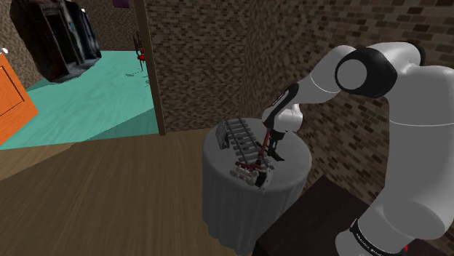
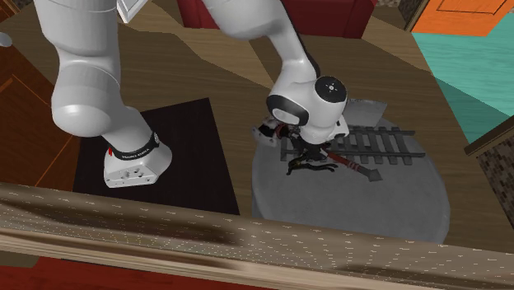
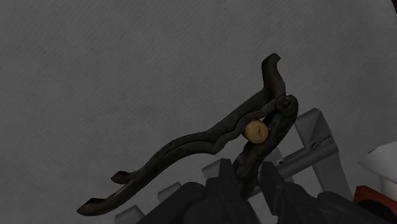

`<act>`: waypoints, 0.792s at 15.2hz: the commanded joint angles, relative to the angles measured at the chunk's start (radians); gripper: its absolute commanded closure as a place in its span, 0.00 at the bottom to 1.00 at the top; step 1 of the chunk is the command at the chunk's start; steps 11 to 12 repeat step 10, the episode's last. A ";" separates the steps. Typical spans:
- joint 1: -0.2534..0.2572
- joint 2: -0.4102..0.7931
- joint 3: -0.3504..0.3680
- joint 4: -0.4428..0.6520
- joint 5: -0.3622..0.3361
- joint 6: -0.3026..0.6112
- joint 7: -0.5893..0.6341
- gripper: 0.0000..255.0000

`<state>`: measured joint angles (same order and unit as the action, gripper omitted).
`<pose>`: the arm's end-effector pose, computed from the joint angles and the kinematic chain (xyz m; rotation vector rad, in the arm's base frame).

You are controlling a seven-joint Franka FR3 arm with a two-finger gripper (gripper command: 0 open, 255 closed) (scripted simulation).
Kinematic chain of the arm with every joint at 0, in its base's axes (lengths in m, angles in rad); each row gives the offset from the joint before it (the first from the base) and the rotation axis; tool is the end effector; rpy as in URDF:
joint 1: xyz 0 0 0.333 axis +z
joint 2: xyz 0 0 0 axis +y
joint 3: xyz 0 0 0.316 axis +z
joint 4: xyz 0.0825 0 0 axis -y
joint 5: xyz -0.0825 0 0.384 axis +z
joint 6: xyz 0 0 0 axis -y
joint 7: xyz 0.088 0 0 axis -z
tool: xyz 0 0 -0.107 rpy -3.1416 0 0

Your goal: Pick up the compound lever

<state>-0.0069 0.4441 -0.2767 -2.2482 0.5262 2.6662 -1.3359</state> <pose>0.5091 -0.1692 0.1727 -2.9236 -0.9191 -0.1511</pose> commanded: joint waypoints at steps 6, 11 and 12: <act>0.036 -0.091 -0.052 -0.017 -0.075 -0.068 0.061 1.00; 0.046 -0.118 -0.065 -0.020 -0.099 -0.089 0.080 1.00; 0.046 -0.118 -0.065 -0.020 -0.099 -0.089 0.080 1.00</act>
